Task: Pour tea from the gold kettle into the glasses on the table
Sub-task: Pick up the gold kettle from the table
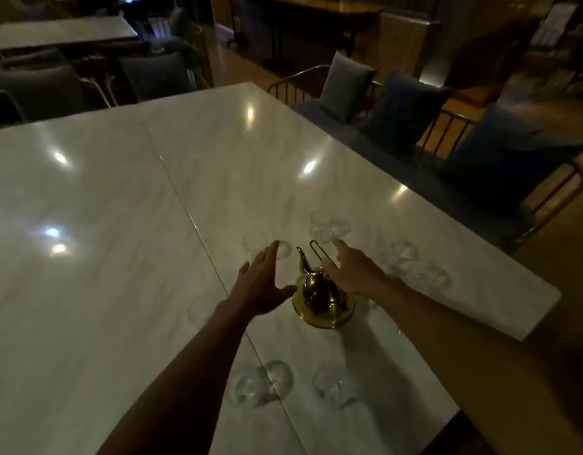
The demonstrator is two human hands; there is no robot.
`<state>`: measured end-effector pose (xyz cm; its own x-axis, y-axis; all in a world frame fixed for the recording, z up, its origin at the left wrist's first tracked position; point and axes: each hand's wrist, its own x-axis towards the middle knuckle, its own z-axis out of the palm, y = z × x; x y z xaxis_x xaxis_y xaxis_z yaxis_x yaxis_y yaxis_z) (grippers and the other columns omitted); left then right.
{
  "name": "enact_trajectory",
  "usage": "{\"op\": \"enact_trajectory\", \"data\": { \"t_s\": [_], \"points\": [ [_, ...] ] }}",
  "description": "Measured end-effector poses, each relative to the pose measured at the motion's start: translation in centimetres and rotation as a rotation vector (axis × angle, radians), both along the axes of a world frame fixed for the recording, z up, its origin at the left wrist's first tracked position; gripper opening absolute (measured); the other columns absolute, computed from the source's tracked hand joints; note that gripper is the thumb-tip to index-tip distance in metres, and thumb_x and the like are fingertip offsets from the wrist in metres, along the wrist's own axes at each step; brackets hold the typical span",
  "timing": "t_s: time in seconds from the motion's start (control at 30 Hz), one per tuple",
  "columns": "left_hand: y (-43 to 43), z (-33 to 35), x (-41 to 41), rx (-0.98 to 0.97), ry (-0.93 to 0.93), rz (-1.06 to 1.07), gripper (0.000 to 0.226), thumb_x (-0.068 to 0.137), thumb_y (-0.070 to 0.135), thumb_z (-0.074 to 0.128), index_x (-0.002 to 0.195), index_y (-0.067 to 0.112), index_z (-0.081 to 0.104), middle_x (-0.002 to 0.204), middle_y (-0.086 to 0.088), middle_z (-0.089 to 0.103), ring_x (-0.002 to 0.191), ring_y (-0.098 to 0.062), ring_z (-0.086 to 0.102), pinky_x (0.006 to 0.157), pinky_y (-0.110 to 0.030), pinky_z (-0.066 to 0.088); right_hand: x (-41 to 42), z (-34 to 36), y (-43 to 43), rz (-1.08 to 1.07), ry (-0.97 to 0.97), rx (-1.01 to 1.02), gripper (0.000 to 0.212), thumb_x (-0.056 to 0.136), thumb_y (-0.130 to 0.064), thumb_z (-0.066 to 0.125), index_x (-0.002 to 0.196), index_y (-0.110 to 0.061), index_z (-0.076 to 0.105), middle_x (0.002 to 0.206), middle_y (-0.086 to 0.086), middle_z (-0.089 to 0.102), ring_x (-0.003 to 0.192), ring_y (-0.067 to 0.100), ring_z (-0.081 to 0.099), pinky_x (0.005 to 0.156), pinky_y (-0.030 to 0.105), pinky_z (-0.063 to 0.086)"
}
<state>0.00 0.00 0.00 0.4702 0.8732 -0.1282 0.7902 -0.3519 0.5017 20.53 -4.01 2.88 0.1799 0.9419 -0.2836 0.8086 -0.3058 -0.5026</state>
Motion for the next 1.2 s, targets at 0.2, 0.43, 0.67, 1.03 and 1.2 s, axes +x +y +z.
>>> {"op": "enact_trajectory", "data": {
  "t_s": [0.2, 0.43, 0.67, 1.03, 1.2],
  "points": [
    [0.2, -5.5, 4.6, -0.141, 0.059, -0.030, 0.104, 0.088, 0.046, 0.070, 0.162, 0.019, 0.002, 0.168, -0.005, 0.013, 0.154, -0.025, 0.017, 0.124, -0.051, 0.017, 0.5, -4.2, 2.9, 0.107, 0.128, 0.078, 0.063, 0.099, -0.030, 0.042, 0.156, -0.027, 0.016, 0.108, 0.015, 0.060, 0.101, 0.032, 0.060, 0.082, 0.039, 0.048],
    [0.5, -8.6, 7.7, -0.144, 0.091, -0.134, 0.098, 0.085, 0.041, 0.075, 0.160, 0.027, 0.013, 0.166, -0.001, 0.021, 0.147, -0.025, 0.029, 0.117, -0.054, 0.031, 0.2, -5.3, 3.2, 0.039, 0.282, 0.207, 0.055, 0.102, -0.026, 0.042, 0.154, -0.025, 0.027, 0.102, 0.019, 0.069, 0.094, 0.030, 0.067, 0.084, 0.034, 0.053],
    [0.8, -8.8, 8.5, -0.100, 0.098, -0.168, 0.073, 0.090, 0.039, 0.069, 0.153, 0.025, 0.037, 0.160, -0.002, 0.031, 0.135, -0.023, 0.039, 0.109, -0.044, 0.038, 0.5, -5.5, 2.6, -0.011, 0.306, 0.302, 0.053, 0.100, -0.024, 0.048, 0.151, -0.023, 0.036, 0.101, 0.017, 0.073, 0.093, 0.025, 0.070, 0.089, 0.035, 0.057],
    [-0.8, -5.1, 8.6, -0.053, -0.037, -0.297, 0.081, 0.090, 0.040, 0.069, 0.157, 0.023, 0.027, 0.162, -0.005, 0.030, 0.143, -0.026, 0.038, 0.112, -0.051, 0.037, 1.4, -0.3, 0.2, -0.049, 0.277, 0.325, 0.053, 0.099, -0.022, 0.050, 0.150, -0.018, 0.038, 0.101, 0.017, 0.072, 0.089, 0.021, 0.070, 0.086, 0.033, 0.058],
    [-2.1, -2.9, 8.9, -0.009, -0.054, -0.383, 0.090, 0.088, 0.052, 0.065, 0.160, 0.027, 0.018, 0.165, -0.004, 0.025, 0.147, -0.027, 0.033, 0.116, -0.052, 0.032, 1.6, 2.9, -3.0, -0.118, 0.238, 0.373, 0.052, 0.098, -0.021, 0.051, 0.149, -0.017, 0.039, 0.128, 0.018, 0.064, 0.113, 0.026, 0.065, 0.096, 0.034, 0.054]
  ]
}}
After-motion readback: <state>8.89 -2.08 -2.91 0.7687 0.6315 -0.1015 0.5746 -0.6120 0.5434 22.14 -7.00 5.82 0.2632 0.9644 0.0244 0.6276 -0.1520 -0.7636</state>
